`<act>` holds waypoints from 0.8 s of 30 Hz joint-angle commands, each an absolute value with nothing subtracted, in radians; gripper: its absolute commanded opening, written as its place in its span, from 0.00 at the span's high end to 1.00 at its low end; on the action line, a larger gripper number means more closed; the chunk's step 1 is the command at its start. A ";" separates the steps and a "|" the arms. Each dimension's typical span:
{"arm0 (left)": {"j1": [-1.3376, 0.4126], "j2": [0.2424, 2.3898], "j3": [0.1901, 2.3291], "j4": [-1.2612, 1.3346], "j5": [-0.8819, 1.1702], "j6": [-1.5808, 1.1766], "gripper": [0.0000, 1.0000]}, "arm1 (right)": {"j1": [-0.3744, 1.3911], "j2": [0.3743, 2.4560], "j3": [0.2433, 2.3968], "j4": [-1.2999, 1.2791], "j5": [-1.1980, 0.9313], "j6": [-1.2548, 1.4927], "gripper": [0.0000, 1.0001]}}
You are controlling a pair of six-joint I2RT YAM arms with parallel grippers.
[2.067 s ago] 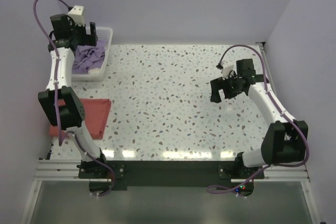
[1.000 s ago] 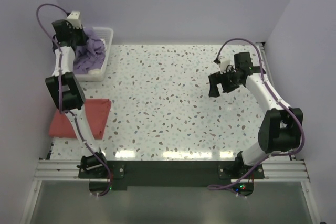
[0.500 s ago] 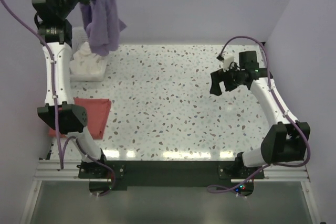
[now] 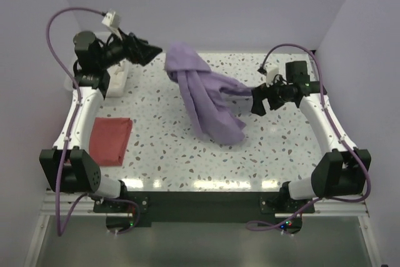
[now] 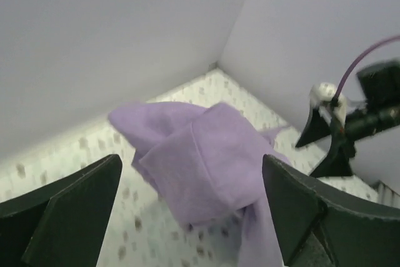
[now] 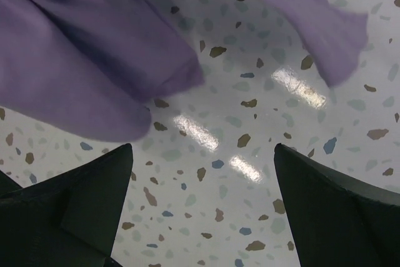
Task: Fold and stack the t-shirts
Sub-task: Move the tshirt to the center of the board, then flatten the tshirt out
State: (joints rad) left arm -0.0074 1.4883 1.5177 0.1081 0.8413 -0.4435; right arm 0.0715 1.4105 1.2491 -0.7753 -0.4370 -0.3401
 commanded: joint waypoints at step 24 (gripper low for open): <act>-0.310 1.783 1.242 -0.277 0.419 0.239 0.09 | 0.032 1.672 1.224 -0.914 -0.158 -0.457 0.08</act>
State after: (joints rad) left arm -0.2775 1.7065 1.1133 -0.2955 0.5205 0.2016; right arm 0.0315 1.6707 1.2411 -0.8917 -0.2302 -0.4541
